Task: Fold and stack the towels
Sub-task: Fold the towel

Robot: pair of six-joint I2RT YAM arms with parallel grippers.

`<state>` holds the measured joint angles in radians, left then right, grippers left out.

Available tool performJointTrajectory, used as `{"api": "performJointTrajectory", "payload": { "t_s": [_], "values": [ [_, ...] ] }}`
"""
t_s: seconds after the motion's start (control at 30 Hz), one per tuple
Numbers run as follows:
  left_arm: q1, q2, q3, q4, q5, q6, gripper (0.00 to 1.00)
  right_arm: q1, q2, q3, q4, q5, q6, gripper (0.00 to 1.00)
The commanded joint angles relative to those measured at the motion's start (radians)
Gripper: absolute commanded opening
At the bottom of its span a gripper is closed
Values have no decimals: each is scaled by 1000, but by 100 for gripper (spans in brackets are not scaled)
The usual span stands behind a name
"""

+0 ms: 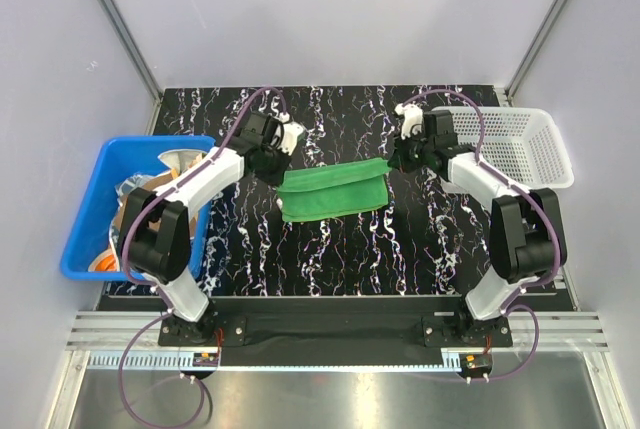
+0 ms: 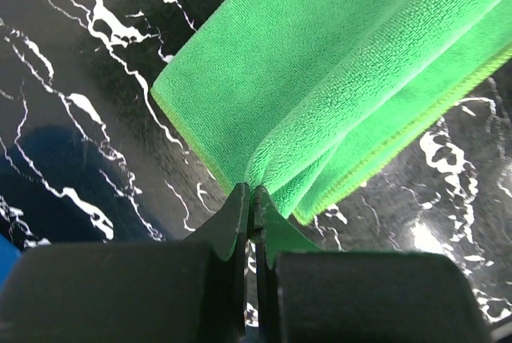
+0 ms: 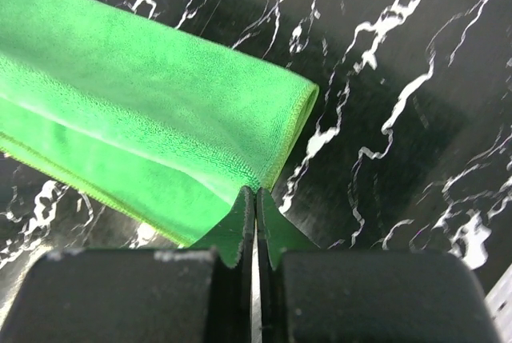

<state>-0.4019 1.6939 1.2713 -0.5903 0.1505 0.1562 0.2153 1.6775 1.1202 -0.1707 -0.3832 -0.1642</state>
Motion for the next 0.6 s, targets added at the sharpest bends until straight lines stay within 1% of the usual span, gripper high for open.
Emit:
{"api": "performJointTrajectory", "payload": {
  "t_s": [0.0, 0.13, 0.27, 0.37, 0.4, 0.47, 0.5, 0.53, 0.57],
  "values": [
    [5, -74, -16, -5, 24, -27, 0, 13, -68, -31, -19, 21, 48, 0],
    [-6, -85, -47, -19, 47, -41, 0, 22, -90, -71, -21, 9, 112, 0],
    [-20, -85, -98, -19, 50, -55, 0, 32, -88, -102, -42, 29, 138, 0],
    [-32, -79, -108, -31, 47, -60, 0, 32, -88, -112, -62, 50, 140, 1],
    [-35, -77, -113, -35, 47, -61, 4, 32, -85, -111, -81, 56, 146, 1],
    [-37, -63, -109, -78, 54, -67, 14, 32, -81, -97, -104, 61, 156, 8],
    [-43, -60, -104, -101, 49, -63, 14, 32, -76, -91, -139, 61, 158, 11],
    [-46, -78, -110, -111, 25, -72, 15, 32, -76, -76, -160, 61, 158, 19],
    [-49, -95, -116, -106, 24, -78, 17, 33, -78, -69, -186, 66, 158, 23]
  ]
}}
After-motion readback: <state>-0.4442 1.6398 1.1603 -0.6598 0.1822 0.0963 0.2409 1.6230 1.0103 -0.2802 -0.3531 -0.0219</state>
